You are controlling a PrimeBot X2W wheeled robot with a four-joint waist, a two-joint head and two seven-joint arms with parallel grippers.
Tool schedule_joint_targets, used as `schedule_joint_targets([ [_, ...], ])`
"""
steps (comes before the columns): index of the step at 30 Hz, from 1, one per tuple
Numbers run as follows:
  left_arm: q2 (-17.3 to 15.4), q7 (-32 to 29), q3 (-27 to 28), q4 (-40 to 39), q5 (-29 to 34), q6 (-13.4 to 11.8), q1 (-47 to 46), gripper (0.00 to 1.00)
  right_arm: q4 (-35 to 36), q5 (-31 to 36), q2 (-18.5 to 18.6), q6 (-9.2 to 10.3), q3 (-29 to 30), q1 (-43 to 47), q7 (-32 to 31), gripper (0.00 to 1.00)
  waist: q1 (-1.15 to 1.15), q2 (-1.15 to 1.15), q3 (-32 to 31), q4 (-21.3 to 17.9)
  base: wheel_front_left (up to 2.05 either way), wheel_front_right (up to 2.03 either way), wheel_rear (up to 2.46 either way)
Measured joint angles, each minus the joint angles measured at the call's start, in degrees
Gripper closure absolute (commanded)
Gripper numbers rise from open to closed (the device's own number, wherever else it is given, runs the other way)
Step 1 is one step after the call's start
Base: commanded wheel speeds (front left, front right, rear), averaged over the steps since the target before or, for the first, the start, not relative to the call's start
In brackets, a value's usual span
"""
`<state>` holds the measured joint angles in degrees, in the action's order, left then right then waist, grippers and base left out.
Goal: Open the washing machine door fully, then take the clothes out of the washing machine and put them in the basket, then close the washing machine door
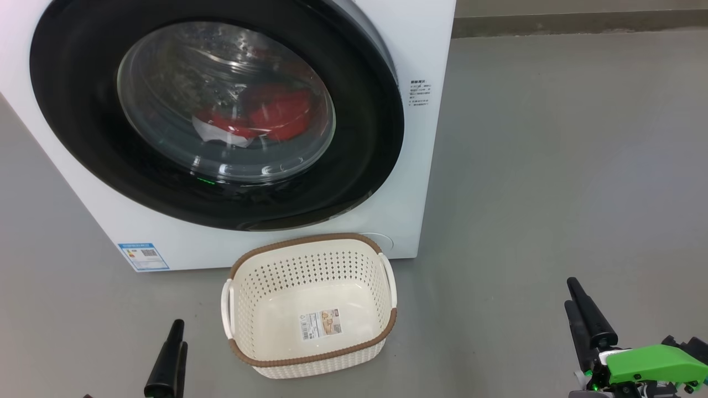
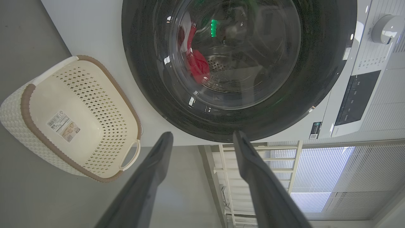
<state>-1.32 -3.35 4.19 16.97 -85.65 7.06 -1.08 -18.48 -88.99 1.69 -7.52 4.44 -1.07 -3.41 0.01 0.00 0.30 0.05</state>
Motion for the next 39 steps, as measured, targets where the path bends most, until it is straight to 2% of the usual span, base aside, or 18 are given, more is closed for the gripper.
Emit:
schedule_joint_targets([
  [14, -0.01, 2.05, 0.35, -2.08, 10.44, -0.05, 0.3, 0.0, -0.24, 7.64, 0.81, 0.0, -1.81, 0.01, 2.21, 0.0, 0.0, 0.0, 0.07, -0.12, 0.0, 0.0, 0.0],
  [39, -0.09, 6.25, -1.14, -6.26, 31.53, -3.08, 2.37, 0.0, 0.24, 27.99, 2.15, -0.01, -4.72, 1.18, 6.14, 0.0, 0.0, 0.0, 0.3, -0.17, 0.0, 0.0, 0.0],
])
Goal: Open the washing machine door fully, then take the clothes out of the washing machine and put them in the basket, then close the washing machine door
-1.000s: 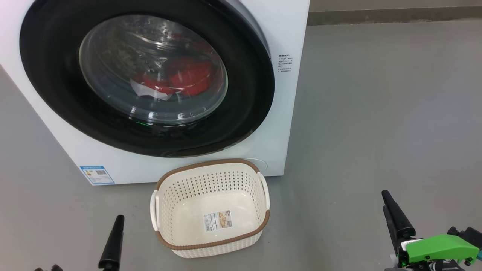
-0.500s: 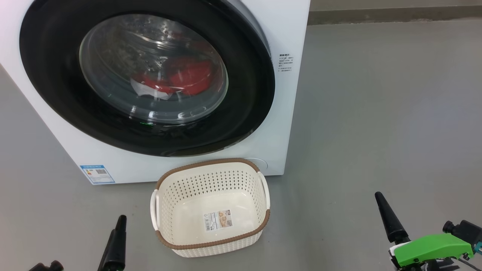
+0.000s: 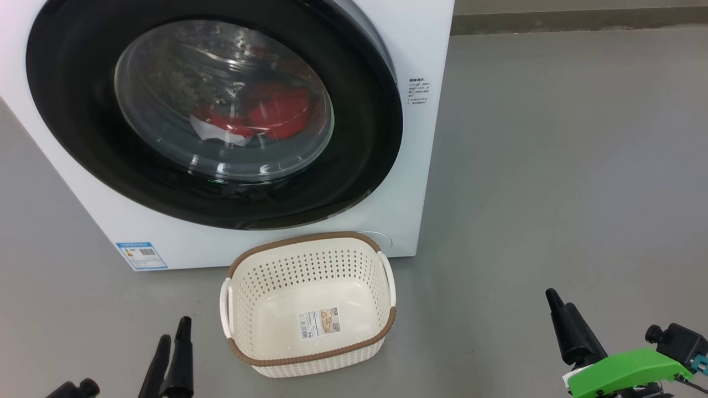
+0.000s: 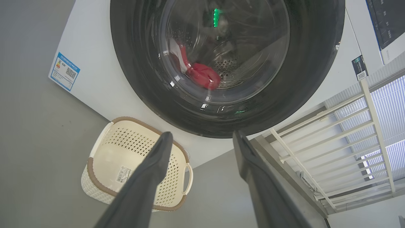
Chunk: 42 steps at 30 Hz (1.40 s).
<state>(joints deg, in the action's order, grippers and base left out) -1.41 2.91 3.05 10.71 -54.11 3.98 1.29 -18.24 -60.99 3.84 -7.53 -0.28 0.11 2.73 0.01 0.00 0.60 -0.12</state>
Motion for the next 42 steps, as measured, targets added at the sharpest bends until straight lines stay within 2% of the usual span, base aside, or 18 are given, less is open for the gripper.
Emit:
schedule_joint_targets([
  [29, -0.26, 4.61, -1.65, -3.16, 21.65, -2.46, 2.52, 0.0, 1.1, 16.47, 1.34, 0.0, -2.34, 2.16, 4.88, 0.0, 0.0, 0.0, -0.21, -0.32, 0.0, 0.0, 0.0],
  [42, -0.54, 6.86, -1.72, -4.58, 30.33, -2.77, 3.67, 0.0, 1.63, 24.02, 1.72, 0.0, -2.54, 2.35, 7.03, 0.0, 0.0, 0.0, 0.07, -0.32, 0.0, 0.0, 0.0],
])
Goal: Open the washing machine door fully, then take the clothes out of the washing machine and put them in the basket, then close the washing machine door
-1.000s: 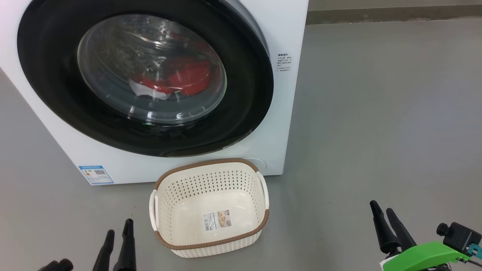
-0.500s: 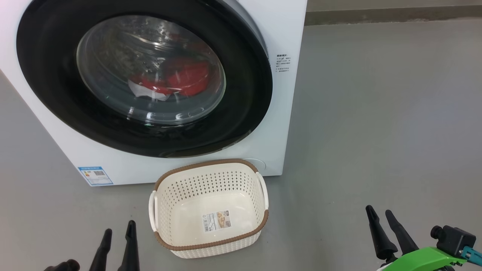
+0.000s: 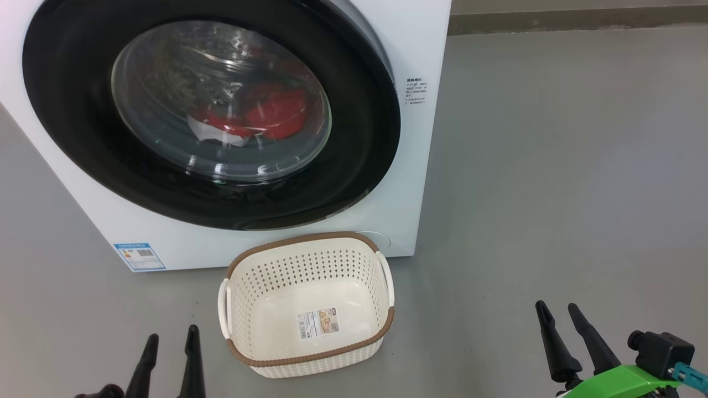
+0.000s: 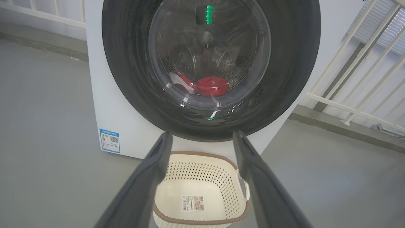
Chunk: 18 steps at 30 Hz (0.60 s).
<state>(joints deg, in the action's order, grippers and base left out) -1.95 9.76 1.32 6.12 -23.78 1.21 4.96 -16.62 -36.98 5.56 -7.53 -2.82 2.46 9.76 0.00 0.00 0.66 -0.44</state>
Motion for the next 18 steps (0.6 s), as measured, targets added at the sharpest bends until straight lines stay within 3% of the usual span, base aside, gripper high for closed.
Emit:
schedule_joint_targets([
  [18, -0.26, 2.97, -0.44, -0.03, 9.93, -0.23, 1.03, 0.0, 0.59, 9.06, 0.37, 0.0, 0.32, 2.24, 2.85, 0.0, 0.0, 0.0, 0.21, -0.31, 0.0, 0.0, 0.0],
])
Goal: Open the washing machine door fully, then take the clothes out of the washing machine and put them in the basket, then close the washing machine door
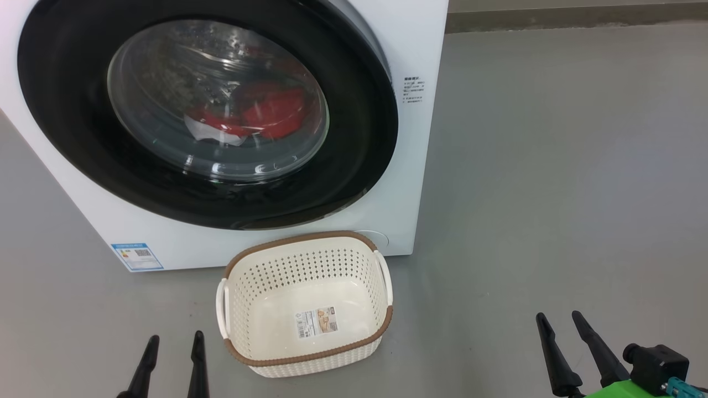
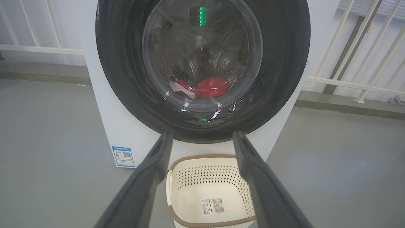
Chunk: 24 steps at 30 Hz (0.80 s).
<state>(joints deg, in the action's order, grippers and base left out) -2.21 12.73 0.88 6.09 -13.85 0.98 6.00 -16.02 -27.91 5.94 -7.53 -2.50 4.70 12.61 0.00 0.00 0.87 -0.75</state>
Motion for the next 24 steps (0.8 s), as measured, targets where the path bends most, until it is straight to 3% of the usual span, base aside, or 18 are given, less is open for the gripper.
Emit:
schedule_joint_targets([
  [11, -0.1, 1.55, -0.12, 2.08, 5.34, 0.04, 1.02, 0.0, 0.35, 4.85, -0.26, 0.0, 0.71, 1.79, 1.62, 0.0, 0.0, 0.0, 0.03, -0.24, 0.0, 0.0, 0.0],
  [24, -0.14, 1.55, 0.14, 2.79, 5.41, 0.57, 1.15, 0.0, 1.05, 4.88, -0.8, 0.0, 1.74, 2.2, 1.62, 0.0, 0.0, 0.0, 0.15, -0.57, 0.0, 0.0, 0.0],
])
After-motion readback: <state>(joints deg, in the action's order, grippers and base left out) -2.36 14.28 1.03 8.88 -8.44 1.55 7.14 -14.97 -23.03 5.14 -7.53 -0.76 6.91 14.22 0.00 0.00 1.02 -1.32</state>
